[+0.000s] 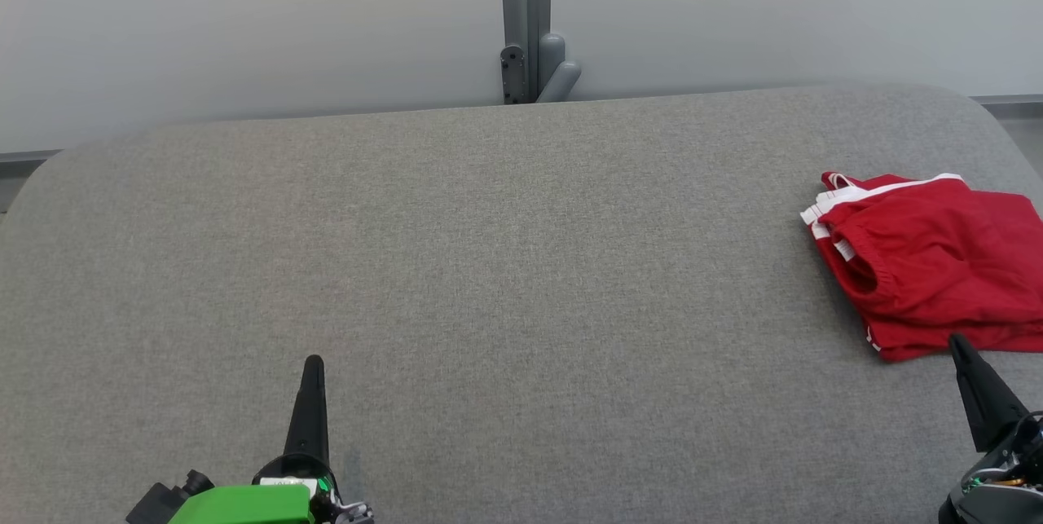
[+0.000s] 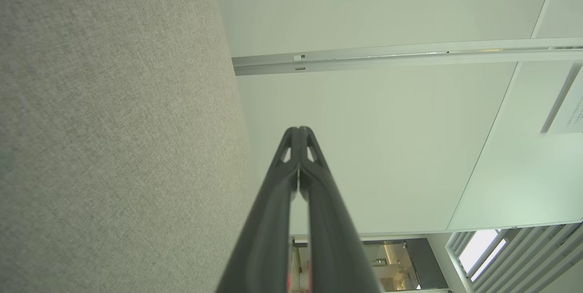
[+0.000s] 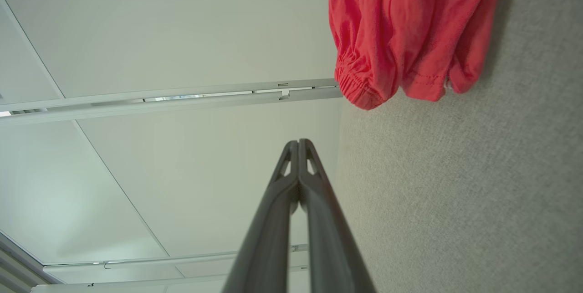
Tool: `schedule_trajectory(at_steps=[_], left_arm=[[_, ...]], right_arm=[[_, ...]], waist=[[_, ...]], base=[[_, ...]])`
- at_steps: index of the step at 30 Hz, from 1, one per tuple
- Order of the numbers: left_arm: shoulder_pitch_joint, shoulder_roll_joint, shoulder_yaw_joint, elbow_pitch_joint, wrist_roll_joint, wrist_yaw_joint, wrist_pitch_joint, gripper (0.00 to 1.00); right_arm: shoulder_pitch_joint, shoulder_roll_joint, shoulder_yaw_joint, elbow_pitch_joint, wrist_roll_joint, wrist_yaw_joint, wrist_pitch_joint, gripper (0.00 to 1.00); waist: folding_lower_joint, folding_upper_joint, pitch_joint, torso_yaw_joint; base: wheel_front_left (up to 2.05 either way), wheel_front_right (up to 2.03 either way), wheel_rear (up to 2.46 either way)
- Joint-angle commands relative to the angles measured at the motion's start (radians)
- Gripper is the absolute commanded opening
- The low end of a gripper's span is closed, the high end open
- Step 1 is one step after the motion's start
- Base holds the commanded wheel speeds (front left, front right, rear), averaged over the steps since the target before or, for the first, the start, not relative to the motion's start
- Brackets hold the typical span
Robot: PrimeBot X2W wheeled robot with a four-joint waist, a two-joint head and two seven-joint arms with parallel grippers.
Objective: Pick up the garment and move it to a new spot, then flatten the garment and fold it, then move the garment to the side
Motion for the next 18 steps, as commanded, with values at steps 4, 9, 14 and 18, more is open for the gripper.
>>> schedule_trajectory(at_steps=[4,9,14,18], left_arm=[[-0.006,0.000,0.003,-0.002,-0.002,-0.005,0.000,0.00],[-0.006,0.000,0.003,-0.002,-0.002,-0.005,0.000,0.00],[-0.006,0.000,0.003,-0.002,-0.002,-0.005,0.000,0.00],[-0.006,0.000,0.003,-0.002,-0.002,-0.005,0.000,0.00]], right_arm=[[-0.012,0.002,-0.005,0.002,-0.008,0.000,0.007,0.00],[-0.012,0.002,-0.006,0.002,-0.009,0.000,0.008,0.00],[-0.012,0.003,-0.007,0.002,-0.009,0.000,0.008,0.00],[-0.012,0.003,-0.008,0.002,-0.009,0.000,0.007,0.00]], waist=[[0.0000,0.0000,0.000,0.000],[0.0000,0.0000,0.000,0.000],[0.0000,0.0000,0.000,0.000],[0.0000,0.0000,0.000,0.000]], base=[[0.00,0.00,0.00],[0.00,0.00,0.00],[0.00,0.00,0.00],[0.00,0.00,0.00]])
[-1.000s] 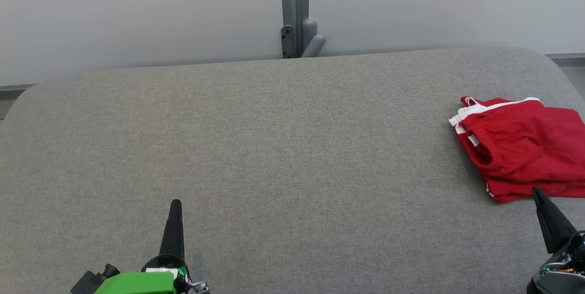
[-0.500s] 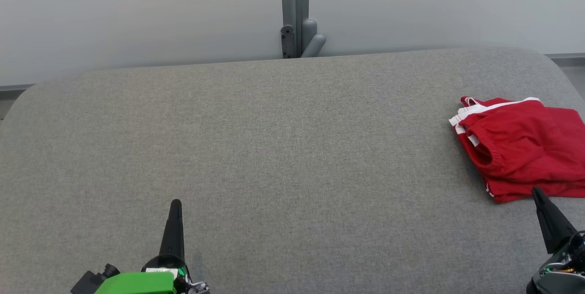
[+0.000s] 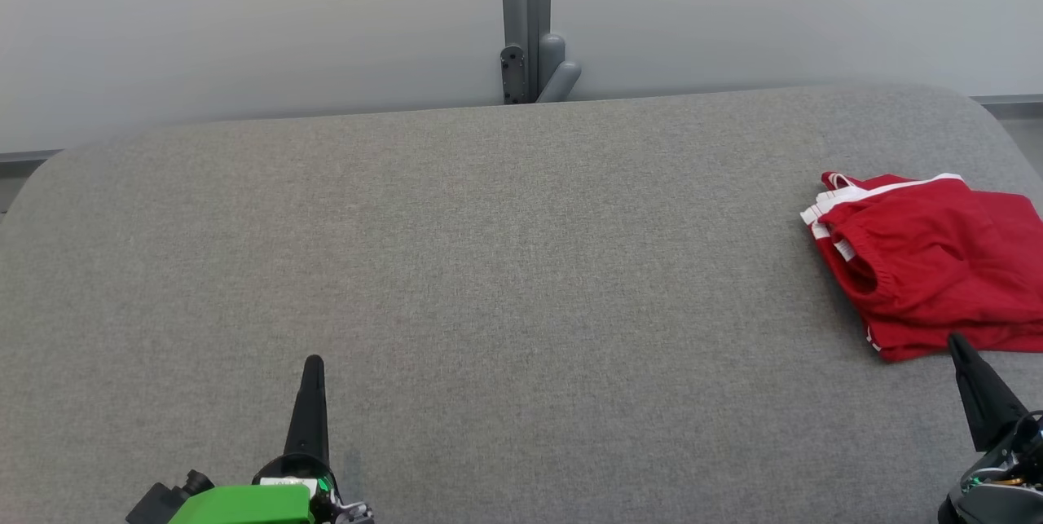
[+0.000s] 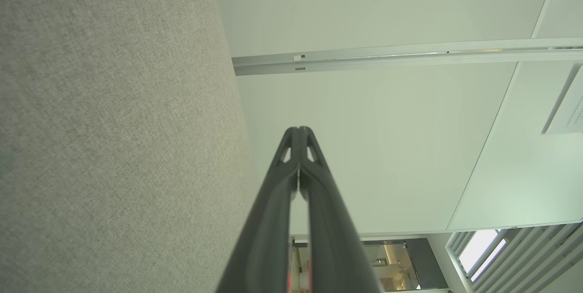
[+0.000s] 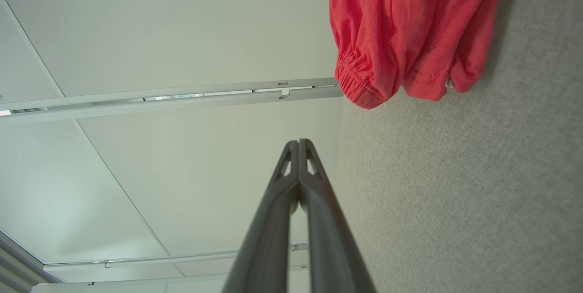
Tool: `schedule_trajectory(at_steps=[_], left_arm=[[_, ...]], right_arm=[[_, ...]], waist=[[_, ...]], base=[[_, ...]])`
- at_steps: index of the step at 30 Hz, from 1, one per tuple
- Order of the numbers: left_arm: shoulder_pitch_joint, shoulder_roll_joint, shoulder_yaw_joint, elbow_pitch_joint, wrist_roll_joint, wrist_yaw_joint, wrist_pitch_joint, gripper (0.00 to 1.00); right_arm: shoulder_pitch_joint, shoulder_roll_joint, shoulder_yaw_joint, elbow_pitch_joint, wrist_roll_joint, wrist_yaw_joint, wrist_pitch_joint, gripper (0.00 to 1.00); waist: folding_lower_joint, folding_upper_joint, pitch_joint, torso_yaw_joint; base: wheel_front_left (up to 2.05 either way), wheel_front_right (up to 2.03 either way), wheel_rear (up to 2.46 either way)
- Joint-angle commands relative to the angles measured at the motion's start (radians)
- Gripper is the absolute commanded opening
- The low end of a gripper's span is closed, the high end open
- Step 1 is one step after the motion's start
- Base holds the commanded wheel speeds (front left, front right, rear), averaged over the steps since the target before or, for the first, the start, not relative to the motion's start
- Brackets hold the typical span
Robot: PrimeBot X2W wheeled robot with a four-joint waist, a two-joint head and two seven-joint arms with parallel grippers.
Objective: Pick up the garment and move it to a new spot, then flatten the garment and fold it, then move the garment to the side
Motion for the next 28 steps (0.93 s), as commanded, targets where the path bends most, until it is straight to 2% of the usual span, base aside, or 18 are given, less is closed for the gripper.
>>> schedule_trajectory(at_steps=[1,28], left_arm=[[-0.006,0.000,0.003,-0.002,-0.002,-0.005,0.000,0.00],[-0.006,0.000,0.003,-0.002,-0.001,-0.005,0.000,0.00]], right_arm=[[-0.009,0.000,-0.004,0.002,-0.005,0.000,0.001,0.00],[-0.011,0.003,-0.008,0.003,-0.009,0.000,0.007,0.00]], waist=[[0.0000,0.0000,0.000,0.000],[0.0000,0.0000,0.000,0.000]], base=[[0.00,0.00,0.00],[0.00,0.00,0.00]])
